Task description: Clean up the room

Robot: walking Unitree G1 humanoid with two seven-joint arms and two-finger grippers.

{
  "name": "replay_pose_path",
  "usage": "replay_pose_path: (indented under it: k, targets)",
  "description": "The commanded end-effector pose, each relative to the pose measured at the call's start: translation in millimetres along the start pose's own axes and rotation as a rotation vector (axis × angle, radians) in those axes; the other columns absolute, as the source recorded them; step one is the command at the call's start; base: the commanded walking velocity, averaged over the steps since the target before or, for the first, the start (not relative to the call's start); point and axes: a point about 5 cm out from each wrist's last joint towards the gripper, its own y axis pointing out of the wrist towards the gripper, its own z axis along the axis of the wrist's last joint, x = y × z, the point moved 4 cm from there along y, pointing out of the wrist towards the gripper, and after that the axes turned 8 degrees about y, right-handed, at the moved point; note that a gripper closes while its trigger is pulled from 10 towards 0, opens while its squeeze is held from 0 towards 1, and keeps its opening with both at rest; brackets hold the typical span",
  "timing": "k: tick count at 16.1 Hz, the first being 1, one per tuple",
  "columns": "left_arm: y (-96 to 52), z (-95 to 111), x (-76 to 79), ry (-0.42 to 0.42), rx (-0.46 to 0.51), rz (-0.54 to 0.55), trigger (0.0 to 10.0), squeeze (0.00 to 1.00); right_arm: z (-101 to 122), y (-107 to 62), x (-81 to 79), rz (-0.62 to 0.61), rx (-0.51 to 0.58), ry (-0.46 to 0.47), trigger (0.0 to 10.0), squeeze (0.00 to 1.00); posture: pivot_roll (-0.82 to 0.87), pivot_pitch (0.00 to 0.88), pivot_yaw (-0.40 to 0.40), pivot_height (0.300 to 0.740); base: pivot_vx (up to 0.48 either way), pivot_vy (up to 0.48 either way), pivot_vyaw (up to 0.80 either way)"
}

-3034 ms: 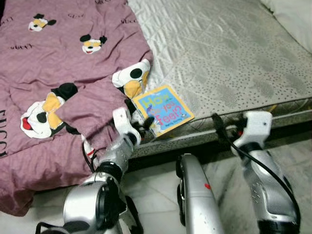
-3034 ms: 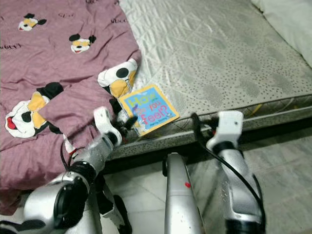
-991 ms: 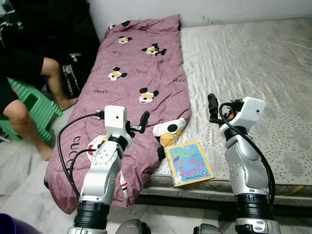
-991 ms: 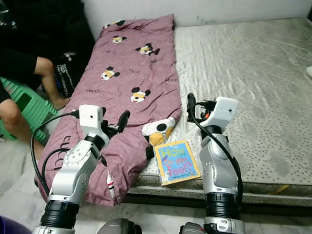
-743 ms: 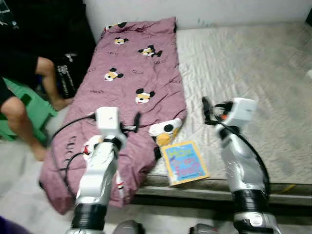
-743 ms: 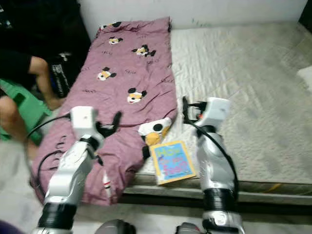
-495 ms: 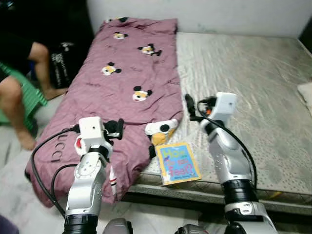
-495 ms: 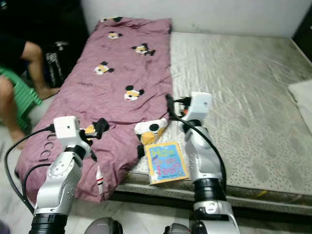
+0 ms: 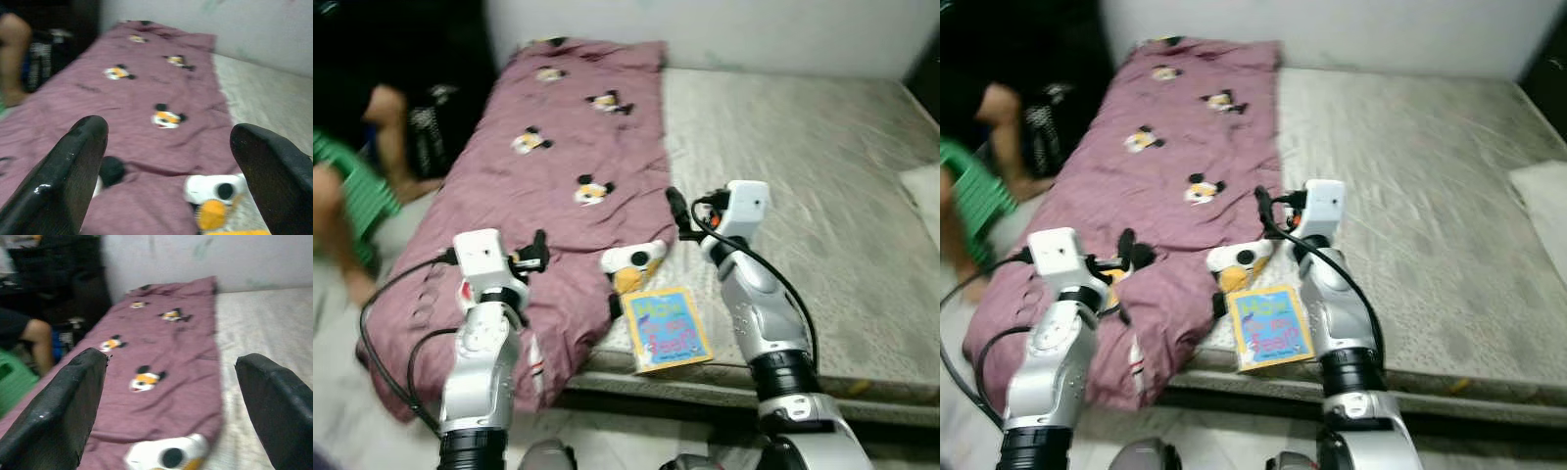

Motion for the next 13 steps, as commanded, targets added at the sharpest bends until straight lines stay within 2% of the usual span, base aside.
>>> replay_pose_path:
  k: [1,4,5,6,9,12,13]
  targets:
    - [1.4,1,6.6,0.001,-0.006,-0.015,10.0,0.0,5,-2.8,5.3,-0.016,0.017,-0.012,10.0,0.0,0.02,0.018,0.01,0.74,0.0,0.0,-0.8]
    - [1.1,-5,18.3,-0.011,-0.025,-0.068,10.0,0.0,2,-15.1,21.0,-0.078,0.017,-0.018,10.0,0.0,-0.02,0.034,0.037,0.74,0.0,0.0,-0.8]
    - [1.9,-6,20.8,-0.004,-0.028,-0.08,10.0,0.0,1,-18.8,24.7,-0.09,0.015,-0.021,10.0,0.0,-0.02,0.033,0.045,0.74,0.0,0.0,0.0]
    - [2.6,-5,25.5,0.018,-0.019,-0.114,10.0,0.0,0,-21.8,25.2,-0.094,0.015,-0.023,10.0,0.0,-0.03,0.033,0.05,0.74,0.0,0.0,0.0]
    - [5.3,-4,34.1,-0.005,-0.019,-0.151,10.0,0.0,-3,-24.1,25.9,-0.105,0.009,-0.024,10.0,0.0,-0.03,0.033,0.057,0.74,0.0,0.0,0.0]
    - [7.0,-3,35.7,-0.02,-0.019,-0.157,10.0,0.0,-5,-24.9,24.5,-0.108,-0.001,-0.024,10.0,0.0,-0.03,0.043,0.046,0.74,0.0,0.0,-0.8]
    - [6.6,-4,34.3,-0.023,-0.02,-0.148,10.0,0.0,-5,-25.1,24.7,-0.106,-0.003,-0.029,10.0,0.0,-0.03,0.044,0.046,0.74,0.0,0.0,0.0]
